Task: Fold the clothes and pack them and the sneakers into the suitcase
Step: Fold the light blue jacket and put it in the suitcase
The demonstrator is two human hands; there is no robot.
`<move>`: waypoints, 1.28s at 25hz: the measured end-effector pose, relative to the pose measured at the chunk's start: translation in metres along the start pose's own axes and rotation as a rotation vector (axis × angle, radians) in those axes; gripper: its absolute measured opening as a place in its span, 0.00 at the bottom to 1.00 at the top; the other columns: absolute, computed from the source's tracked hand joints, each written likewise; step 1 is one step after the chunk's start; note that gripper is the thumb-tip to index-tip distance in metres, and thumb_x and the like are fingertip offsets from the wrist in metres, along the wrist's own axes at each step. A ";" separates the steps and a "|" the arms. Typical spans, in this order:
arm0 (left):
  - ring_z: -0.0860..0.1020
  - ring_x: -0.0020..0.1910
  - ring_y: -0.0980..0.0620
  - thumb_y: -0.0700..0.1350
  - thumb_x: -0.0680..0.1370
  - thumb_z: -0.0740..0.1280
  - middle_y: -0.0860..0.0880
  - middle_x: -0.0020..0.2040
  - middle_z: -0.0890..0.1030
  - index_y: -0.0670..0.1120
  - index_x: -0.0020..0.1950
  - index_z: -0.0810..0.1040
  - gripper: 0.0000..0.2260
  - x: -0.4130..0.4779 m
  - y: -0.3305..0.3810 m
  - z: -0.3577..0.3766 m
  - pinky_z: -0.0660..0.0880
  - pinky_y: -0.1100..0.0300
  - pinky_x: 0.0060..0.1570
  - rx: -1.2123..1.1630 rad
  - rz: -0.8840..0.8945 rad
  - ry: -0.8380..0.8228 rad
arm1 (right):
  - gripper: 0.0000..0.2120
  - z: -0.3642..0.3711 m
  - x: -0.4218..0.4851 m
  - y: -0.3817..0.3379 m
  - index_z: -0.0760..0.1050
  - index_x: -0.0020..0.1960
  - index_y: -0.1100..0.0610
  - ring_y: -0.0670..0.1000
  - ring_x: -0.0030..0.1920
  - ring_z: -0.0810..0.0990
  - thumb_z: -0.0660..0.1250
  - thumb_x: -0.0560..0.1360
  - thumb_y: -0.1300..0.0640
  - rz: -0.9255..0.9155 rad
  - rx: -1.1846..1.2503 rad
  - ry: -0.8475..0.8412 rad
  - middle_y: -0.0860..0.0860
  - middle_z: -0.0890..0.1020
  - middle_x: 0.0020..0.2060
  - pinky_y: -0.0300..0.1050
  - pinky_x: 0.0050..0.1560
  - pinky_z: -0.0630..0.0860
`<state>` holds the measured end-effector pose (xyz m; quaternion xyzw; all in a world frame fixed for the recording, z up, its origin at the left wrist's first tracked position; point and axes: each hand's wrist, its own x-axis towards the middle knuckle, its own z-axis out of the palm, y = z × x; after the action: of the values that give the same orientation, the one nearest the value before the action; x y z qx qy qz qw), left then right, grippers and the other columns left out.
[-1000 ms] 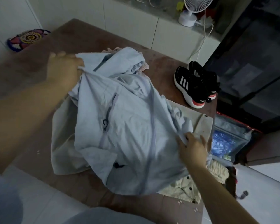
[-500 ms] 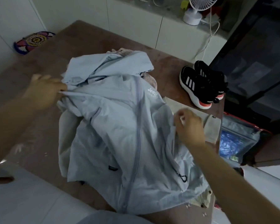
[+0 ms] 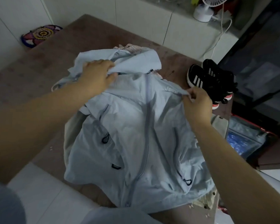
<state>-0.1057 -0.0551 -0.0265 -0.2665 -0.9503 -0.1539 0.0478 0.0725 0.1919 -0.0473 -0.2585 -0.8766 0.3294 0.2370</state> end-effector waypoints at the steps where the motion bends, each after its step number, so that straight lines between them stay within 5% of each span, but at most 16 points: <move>1: 0.73 0.60 0.40 0.55 0.77 0.63 0.42 0.61 0.76 0.45 0.65 0.72 0.20 0.009 0.020 0.006 0.64 0.50 0.59 -0.085 -0.025 -0.030 | 0.04 -0.010 -0.018 0.003 0.78 0.42 0.62 0.56 0.38 0.76 0.65 0.72 0.62 -0.155 -0.068 0.017 0.57 0.79 0.38 0.43 0.39 0.70; 5: 0.71 0.65 0.44 0.60 0.71 0.68 0.46 0.68 0.72 0.50 0.68 0.70 0.29 0.026 0.080 0.028 0.66 0.51 0.64 -0.171 0.100 -0.251 | 0.05 -0.005 -0.108 0.002 0.81 0.40 0.55 0.51 0.33 0.74 0.66 0.69 0.56 -0.660 -0.267 -0.252 0.51 0.77 0.32 0.44 0.39 0.68; 8: 0.68 0.68 0.44 0.62 0.68 0.71 0.46 0.71 0.68 0.51 0.71 0.65 0.35 0.018 0.105 0.038 0.63 0.51 0.67 -0.004 0.301 -0.464 | 0.09 0.016 -0.146 -0.007 0.81 0.43 0.52 0.52 0.33 0.77 0.65 0.67 0.59 -0.744 -0.279 -0.387 0.49 0.78 0.32 0.44 0.44 0.73; 12: 0.72 0.61 0.45 0.65 0.70 0.67 0.47 0.63 0.74 0.49 0.68 0.67 0.32 -0.004 0.108 0.046 0.64 0.54 0.60 0.288 0.302 -0.690 | 0.21 0.030 -0.159 -0.022 0.78 0.57 0.48 0.51 0.46 0.82 0.69 0.64 0.55 -0.654 -0.393 -0.696 0.47 0.82 0.45 0.48 0.55 0.75; 16: 0.77 0.49 0.46 0.44 0.77 0.64 0.51 0.39 0.76 0.49 0.49 0.76 0.03 -0.014 0.110 0.054 0.64 0.58 0.48 0.327 0.317 -0.440 | 0.16 0.013 -0.127 -0.043 0.73 0.64 0.54 0.56 0.58 0.75 0.61 0.77 0.58 -0.450 -0.214 -0.957 0.54 0.78 0.58 0.48 0.60 0.69; 19: 0.77 0.50 0.43 0.43 0.78 0.63 0.46 0.48 0.80 0.46 0.52 0.78 0.06 -0.005 0.092 0.039 0.72 0.55 0.49 0.016 0.139 -0.366 | 0.10 -0.002 -0.072 -0.030 0.78 0.49 0.60 0.55 0.47 0.79 0.60 0.78 0.58 -0.196 -0.149 -0.749 0.55 0.82 0.46 0.48 0.51 0.74; 22: 0.75 0.56 0.44 0.43 0.77 0.66 0.45 0.57 0.79 0.43 0.56 0.77 0.09 -0.003 0.067 0.015 0.68 0.57 0.52 -0.253 -0.018 -0.238 | 0.07 -0.005 -0.023 0.009 0.79 0.51 0.56 0.53 0.50 0.80 0.64 0.75 0.58 0.124 -0.157 -0.503 0.53 0.82 0.50 0.44 0.52 0.74; 26: 0.75 0.56 0.44 0.42 0.77 0.66 0.44 0.58 0.78 0.41 0.57 0.76 0.11 -0.012 0.044 0.003 0.67 0.58 0.53 -0.302 -0.085 -0.187 | 0.27 0.020 -0.030 0.005 0.69 0.68 0.55 0.51 0.64 0.73 0.71 0.71 0.51 0.143 -0.024 -0.860 0.52 0.74 0.64 0.44 0.63 0.69; 28: 0.75 0.56 0.44 0.42 0.77 0.65 0.44 0.58 0.78 0.41 0.58 0.76 0.11 -0.016 0.034 0.002 0.66 0.60 0.53 -0.375 -0.154 -0.119 | 0.30 0.033 -0.043 -0.012 0.65 0.71 0.53 0.47 0.62 0.71 0.70 0.72 0.52 0.105 0.059 -0.994 0.51 0.73 0.64 0.40 0.61 0.68; 29: 0.75 0.56 0.44 0.42 0.78 0.65 0.43 0.57 0.78 0.41 0.58 0.75 0.11 -0.017 0.030 0.001 0.66 0.60 0.52 -0.396 -0.184 -0.077 | 0.24 0.039 -0.047 -0.016 0.70 0.67 0.52 0.45 0.57 0.73 0.70 0.72 0.53 0.040 0.051 -1.017 0.50 0.76 0.59 0.40 0.56 0.68; 31: 0.74 0.53 0.45 0.41 0.78 0.64 0.44 0.54 0.77 0.40 0.58 0.75 0.10 -0.019 0.024 -0.002 0.65 0.62 0.49 -0.405 -0.224 0.001 | 0.05 0.037 -0.049 -0.017 0.76 0.40 0.54 0.44 0.38 0.74 0.69 0.71 0.53 -0.019 -0.014 -0.892 0.49 0.79 0.37 0.41 0.43 0.68; 32: 0.74 0.50 0.46 0.41 0.78 0.63 0.44 0.51 0.76 0.39 0.58 0.75 0.10 -0.020 0.022 -0.004 0.65 0.63 0.48 -0.407 -0.235 0.030 | 0.14 0.030 -0.046 -0.013 0.71 0.31 0.55 0.43 0.30 0.71 0.70 0.71 0.51 0.026 -0.011 -0.804 0.48 0.74 0.28 0.41 0.37 0.67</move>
<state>-0.0770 -0.0484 -0.0203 -0.1559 -0.9234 -0.3507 -0.0111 0.0860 0.1419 -0.0695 -0.1211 -0.8980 0.4024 -0.1304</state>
